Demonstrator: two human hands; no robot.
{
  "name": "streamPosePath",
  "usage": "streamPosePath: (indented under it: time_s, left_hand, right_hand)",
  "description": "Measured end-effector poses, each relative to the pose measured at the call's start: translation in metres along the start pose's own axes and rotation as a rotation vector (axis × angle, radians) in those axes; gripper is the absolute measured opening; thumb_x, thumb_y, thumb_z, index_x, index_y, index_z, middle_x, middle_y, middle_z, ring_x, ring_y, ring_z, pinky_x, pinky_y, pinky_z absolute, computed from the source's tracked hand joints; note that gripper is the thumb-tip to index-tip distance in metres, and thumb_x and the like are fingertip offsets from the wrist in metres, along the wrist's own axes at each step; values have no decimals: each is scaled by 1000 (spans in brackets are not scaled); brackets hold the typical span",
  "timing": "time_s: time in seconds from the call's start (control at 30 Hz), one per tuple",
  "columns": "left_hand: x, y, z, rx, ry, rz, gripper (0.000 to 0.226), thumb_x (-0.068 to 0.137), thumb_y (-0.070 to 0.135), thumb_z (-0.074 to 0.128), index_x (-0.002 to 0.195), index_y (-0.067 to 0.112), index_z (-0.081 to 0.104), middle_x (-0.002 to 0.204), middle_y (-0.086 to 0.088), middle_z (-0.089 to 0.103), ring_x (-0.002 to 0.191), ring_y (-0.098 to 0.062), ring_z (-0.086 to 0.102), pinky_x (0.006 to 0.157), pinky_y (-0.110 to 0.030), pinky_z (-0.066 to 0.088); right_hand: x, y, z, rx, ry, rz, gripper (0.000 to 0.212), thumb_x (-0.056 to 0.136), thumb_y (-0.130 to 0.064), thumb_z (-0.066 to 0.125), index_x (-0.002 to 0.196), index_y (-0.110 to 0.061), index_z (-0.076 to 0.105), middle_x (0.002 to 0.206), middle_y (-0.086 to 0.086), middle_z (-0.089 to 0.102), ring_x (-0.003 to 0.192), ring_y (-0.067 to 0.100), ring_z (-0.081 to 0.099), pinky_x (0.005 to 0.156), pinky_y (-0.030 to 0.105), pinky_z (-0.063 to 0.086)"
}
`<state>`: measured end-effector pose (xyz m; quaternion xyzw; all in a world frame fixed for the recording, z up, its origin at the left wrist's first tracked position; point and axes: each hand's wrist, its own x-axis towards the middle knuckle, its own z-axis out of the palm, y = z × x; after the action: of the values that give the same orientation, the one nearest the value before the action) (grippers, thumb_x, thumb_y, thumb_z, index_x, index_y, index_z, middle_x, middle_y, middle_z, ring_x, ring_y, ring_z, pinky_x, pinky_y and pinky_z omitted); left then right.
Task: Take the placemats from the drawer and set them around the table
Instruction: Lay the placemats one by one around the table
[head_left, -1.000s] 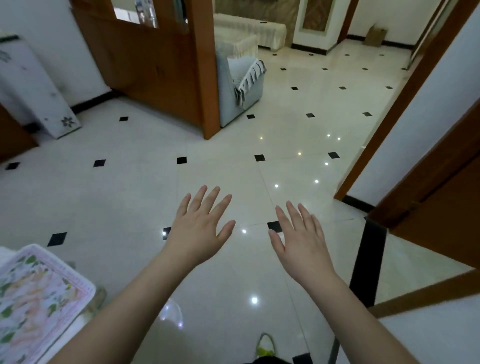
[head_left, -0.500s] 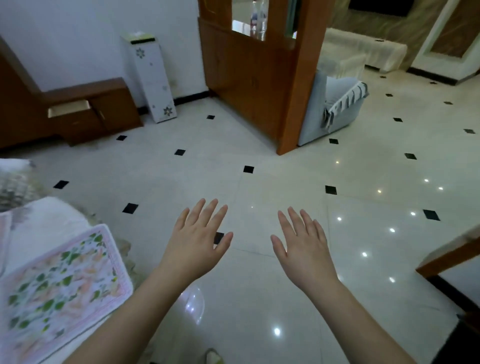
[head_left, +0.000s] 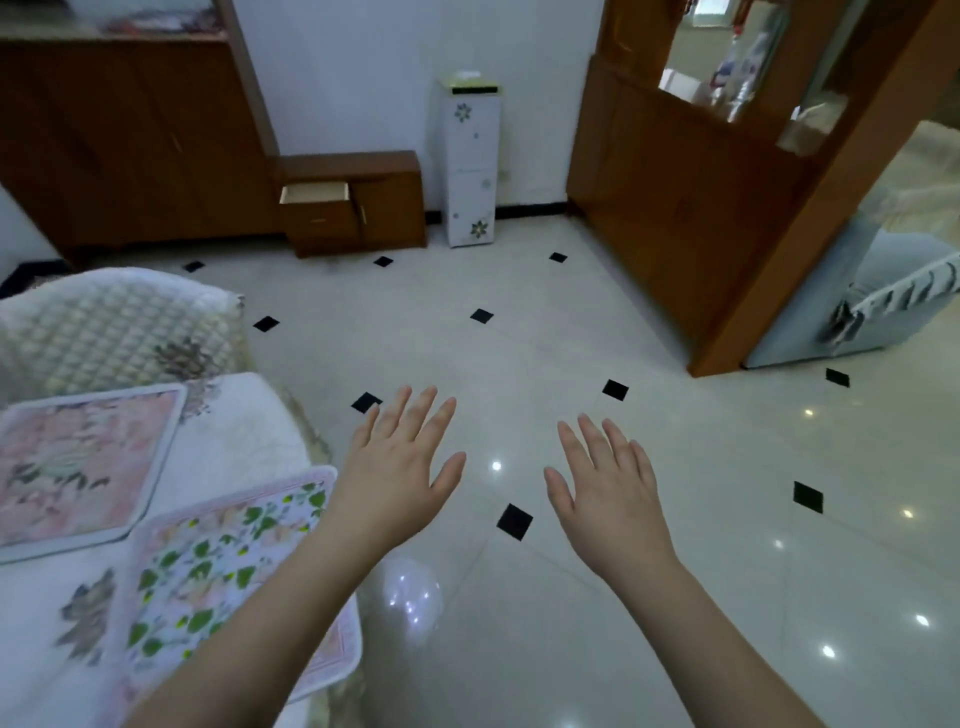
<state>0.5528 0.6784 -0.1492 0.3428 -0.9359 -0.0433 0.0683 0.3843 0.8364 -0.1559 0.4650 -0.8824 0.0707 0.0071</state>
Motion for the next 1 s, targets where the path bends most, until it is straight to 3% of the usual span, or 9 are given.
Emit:
streamPosePath:
  time_s: [0.13, 0.27, 0.5, 0.7, 0.8, 0.93, 1.0]
  left_hand:
    - [19, -25, 3, 9, -3, -81, 77, 90, 62, 6, 156, 28, 25, 165, 3, 20, 153, -22, 13, 123, -43, 8]
    - [42, -41, 12, 10, -12, -188, 80, 87, 62, -1, 158, 30, 17, 166, 5, 12, 153, -19, 6, 123, -41, 4]
    - [78, -56, 27, 29, -21, -425, 81, 86, 62, 2, 158, 28, 21, 166, 3, 14, 153, -20, 8, 121, -38, 0]
    - [84, -56, 37, 68, -53, -650, 77, 88, 60, 7, 156, 28, 25, 164, 3, 21, 153, -20, 14, 122, -41, 7]
    - [70, -63, 40, 63, -43, -757, 71, 92, 58, 19, 152, 24, 38, 159, -1, 35, 149, -24, 27, 119, -45, 18]
    - [42, -76, 46, 41, -22, -877, 71, 94, 60, 16, 158, 29, 20, 165, 3, 17, 153, -21, 12, 121, -40, 3]
    - [29, -84, 49, 38, -17, -930, 71, 94, 60, 15, 159, 30, 12, 166, 4, 10, 154, -20, 6, 121, -41, 3]
  right_hand:
    - [43, -17, 11, -8, -22, -109, 68, 95, -51, 13, 149, -20, 39, 156, 5, 36, 146, 28, 28, 116, 39, 5]
    - [94, -27, 29, 4, 6, -221, 60, 96, -46, 27, 139, -14, 54, 144, 10, 52, 135, 33, 46, 111, 42, 18]
    - [189, -36, 54, 59, -31, -451, 59, 95, -45, 30, 137, -13, 56, 142, 10, 54, 133, 33, 48, 110, 41, 18]
    - [250, -52, 61, 95, -44, -663, 59, 94, -44, 31, 135, -10, 58, 139, 12, 57, 130, 35, 51, 108, 43, 23]
    - [262, -76, 71, 112, -84, -763, 60, 93, -44, 30, 135, -10, 58, 139, 13, 56, 130, 35, 51, 110, 48, 35]
    - [264, -117, 77, 132, -130, -885, 59, 92, -44, 32, 134, -11, 59, 139, 13, 57, 128, 35, 53, 103, 52, 44]
    - [261, -137, 81, 135, -142, -943, 58, 91, -43, 34, 132, -11, 60, 137, 13, 58, 126, 35, 54, 101, 52, 45]
